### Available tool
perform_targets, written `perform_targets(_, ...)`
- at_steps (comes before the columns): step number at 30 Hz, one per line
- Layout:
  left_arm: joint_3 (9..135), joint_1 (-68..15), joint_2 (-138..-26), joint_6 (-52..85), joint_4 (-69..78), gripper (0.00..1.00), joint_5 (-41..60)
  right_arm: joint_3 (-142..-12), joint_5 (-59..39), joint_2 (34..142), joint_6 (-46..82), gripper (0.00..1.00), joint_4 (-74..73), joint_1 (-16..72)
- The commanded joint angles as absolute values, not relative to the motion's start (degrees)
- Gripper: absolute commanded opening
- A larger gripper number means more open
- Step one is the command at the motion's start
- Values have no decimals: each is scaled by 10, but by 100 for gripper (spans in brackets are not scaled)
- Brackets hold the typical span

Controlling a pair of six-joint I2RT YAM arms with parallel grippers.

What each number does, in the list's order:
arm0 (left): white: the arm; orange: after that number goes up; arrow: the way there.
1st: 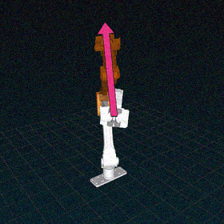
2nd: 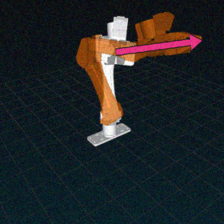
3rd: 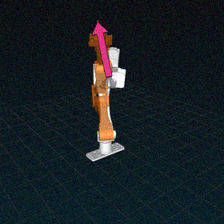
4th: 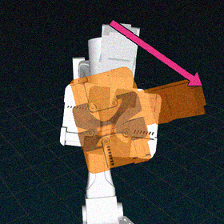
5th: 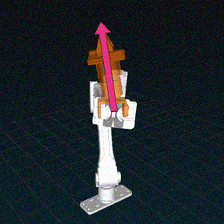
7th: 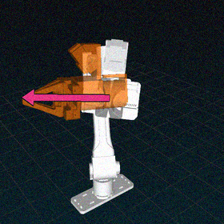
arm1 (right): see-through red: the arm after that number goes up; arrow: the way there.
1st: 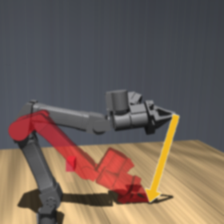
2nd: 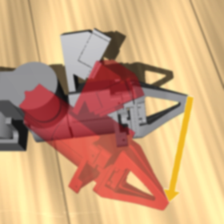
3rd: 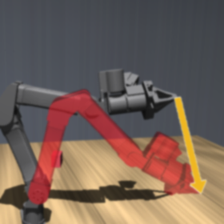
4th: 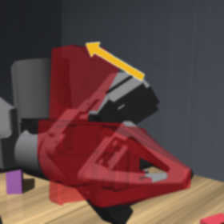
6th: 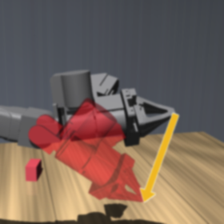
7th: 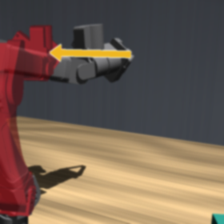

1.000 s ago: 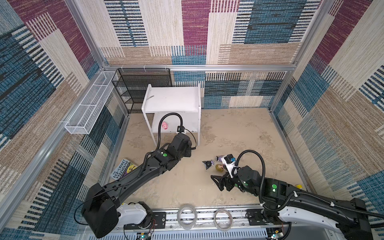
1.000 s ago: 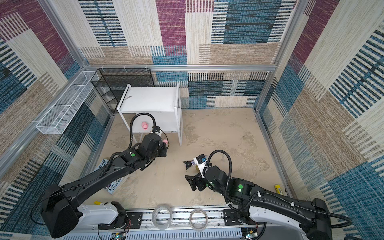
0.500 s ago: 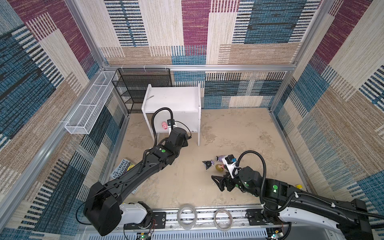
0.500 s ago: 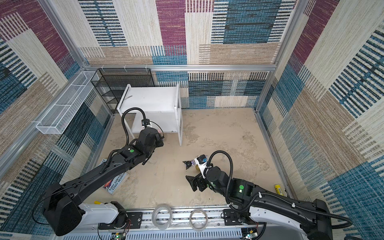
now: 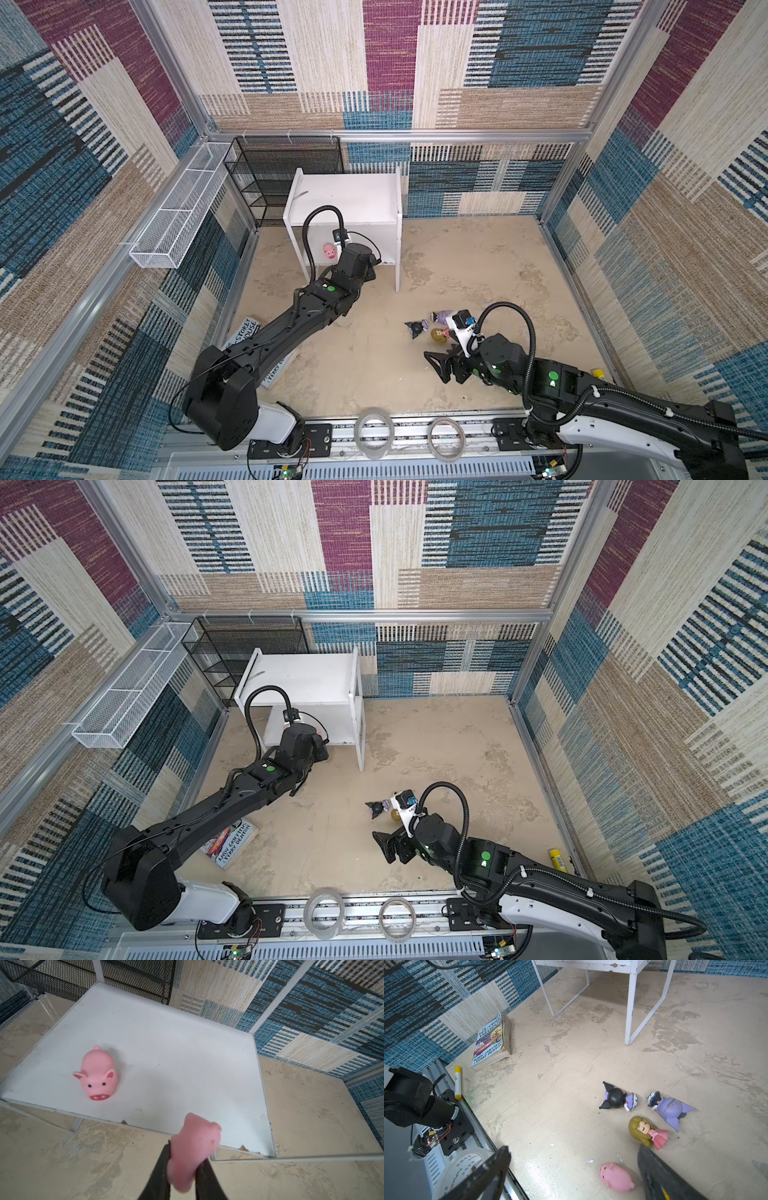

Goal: Place and organize the plastic toys onto the shelf
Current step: 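Carry the pink pig with the left gripper to the shelf's lower level, then lower the pig beside the first pig and open the left gripper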

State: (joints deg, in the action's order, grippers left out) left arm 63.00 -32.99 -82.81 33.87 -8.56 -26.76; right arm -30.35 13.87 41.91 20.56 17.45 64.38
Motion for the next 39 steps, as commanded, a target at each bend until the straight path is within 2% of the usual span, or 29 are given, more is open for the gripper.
perform_targets(1,640,-329,-841,339,-71,21,-280,-307,134,420,208,96,164,644)
perform_targets(13,667,-328,-890,330,-83,21,-318,-310,131,423,215,96,164,644)
perform_targets(29,668,-328,-910,318,-73,29,-337,-310,127,427,221,96,162,644)
perform_targets(39,665,-328,-897,305,-66,47,-330,-311,124,426,222,96,161,644)
